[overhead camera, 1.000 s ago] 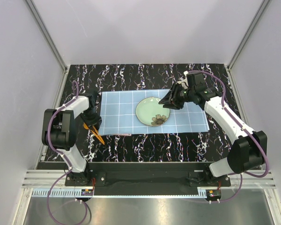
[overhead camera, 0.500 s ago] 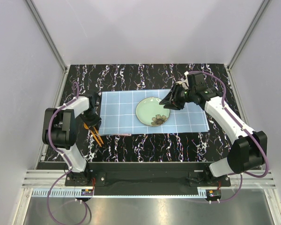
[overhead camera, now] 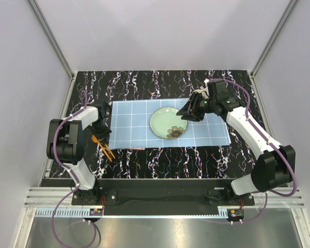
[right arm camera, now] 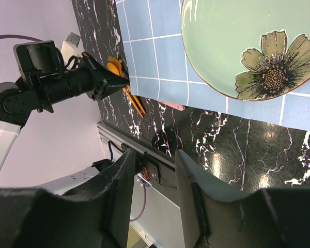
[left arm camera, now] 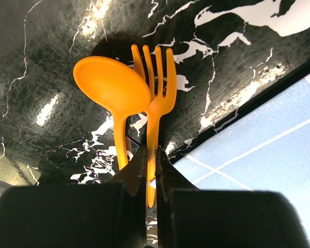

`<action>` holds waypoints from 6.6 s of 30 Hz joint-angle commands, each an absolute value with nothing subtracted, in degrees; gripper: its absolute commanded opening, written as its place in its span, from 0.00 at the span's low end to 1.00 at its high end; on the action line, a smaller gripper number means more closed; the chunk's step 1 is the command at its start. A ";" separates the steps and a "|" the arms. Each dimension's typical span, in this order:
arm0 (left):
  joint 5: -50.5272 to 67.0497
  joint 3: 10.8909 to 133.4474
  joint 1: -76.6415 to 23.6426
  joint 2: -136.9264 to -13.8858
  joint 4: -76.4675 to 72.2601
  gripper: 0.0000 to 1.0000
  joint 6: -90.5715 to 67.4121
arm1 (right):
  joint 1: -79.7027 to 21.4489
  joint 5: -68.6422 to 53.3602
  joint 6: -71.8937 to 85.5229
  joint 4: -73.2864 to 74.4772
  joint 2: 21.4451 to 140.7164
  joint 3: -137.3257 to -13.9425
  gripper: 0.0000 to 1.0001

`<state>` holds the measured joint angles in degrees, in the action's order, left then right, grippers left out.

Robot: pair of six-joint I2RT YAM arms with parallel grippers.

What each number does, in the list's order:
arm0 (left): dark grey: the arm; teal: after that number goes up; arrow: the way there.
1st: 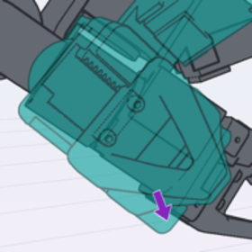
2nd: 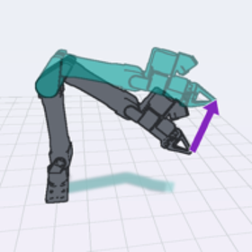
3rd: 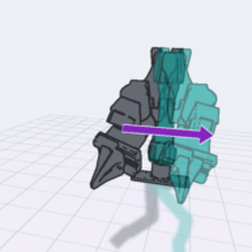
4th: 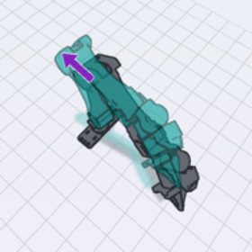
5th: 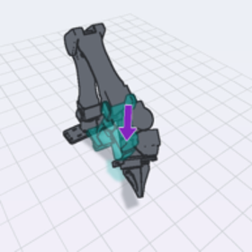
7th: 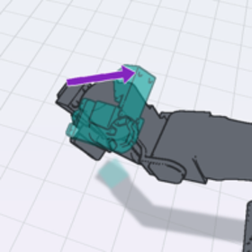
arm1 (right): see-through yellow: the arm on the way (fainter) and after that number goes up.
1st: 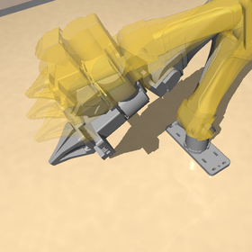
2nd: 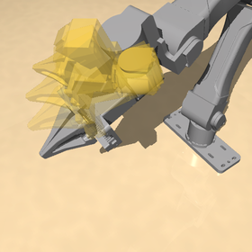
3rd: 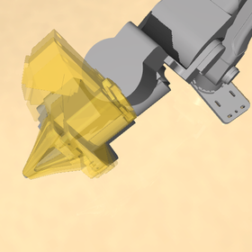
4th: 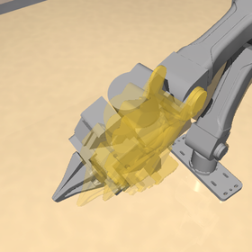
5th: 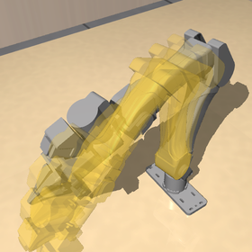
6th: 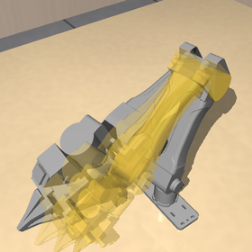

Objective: Set the dinner table for one person
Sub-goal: Pick up the fork at the center of the board, then place the fork on the napkin.

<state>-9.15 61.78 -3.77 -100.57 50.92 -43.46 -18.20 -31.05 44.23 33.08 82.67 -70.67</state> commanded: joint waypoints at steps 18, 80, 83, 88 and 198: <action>-3.08 69.34 -3.69 -97.73 49.04 0.00 -28.39 | -17.84 -32.43 45.79 31.38 82.88 -70.31 0.44; -0.35 99.84 -23.20 -122.96 57.04 0.00 -25.93 | -13.18 -34.63 45.79 32.96 79.36 -65.04 0.43; -0.35 100.02 -23.55 -123.48 57.04 0.00 -26.37 | -13.01 -34.80 45.70 33.05 79.72 -65.21 0.44; 0.97 100.02 -23.64 -124.45 56.95 0.00 -26.98 | -12.75 -35.16 45.44 33.13 80.33 -65.48 0.43; -6.42 60.74 -23.12 -96.59 45.88 0.45 -41.31 | -12.13 -38.58 43.95 32.96 79.80 -62.67 0.44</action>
